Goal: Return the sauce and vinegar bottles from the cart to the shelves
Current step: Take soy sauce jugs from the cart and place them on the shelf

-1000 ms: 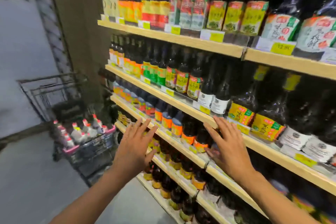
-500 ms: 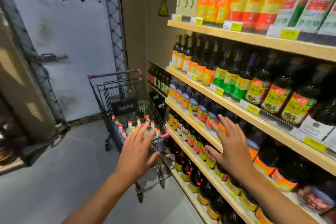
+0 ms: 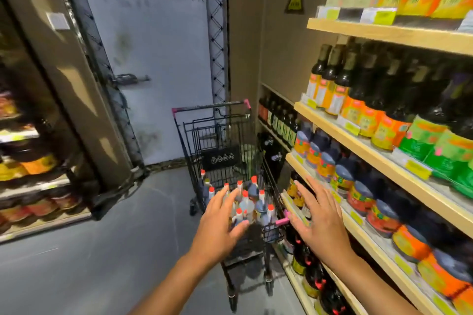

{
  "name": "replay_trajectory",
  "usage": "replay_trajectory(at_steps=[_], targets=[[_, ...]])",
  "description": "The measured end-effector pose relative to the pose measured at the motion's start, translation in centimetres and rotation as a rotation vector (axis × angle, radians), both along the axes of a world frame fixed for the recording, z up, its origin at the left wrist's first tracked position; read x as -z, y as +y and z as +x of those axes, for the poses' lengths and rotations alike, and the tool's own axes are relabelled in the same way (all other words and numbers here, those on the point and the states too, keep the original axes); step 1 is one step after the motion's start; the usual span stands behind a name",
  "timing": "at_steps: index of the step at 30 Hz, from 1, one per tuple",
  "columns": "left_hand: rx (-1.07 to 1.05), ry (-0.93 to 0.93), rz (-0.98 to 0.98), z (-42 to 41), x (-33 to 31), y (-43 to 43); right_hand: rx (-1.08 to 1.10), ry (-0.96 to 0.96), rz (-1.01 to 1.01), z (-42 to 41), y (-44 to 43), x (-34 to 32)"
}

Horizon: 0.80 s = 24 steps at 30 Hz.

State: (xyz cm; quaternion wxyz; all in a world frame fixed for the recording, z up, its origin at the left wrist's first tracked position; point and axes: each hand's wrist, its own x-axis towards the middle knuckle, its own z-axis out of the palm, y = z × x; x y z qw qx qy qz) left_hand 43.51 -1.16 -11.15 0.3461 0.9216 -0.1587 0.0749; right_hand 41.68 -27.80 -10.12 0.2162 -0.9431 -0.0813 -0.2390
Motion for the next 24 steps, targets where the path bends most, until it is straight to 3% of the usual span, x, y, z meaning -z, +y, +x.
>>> replay_trajectory(at_steps=[10,24], targets=[[-0.037,0.106,-0.028,11.4,1.4,1.9,-0.062,0.139,0.001,12.3,4.1,2.3],[0.184,0.189,0.03,28.9,4.6,9.6,0.16,0.288,0.081,23.2,9.5,6.1]])
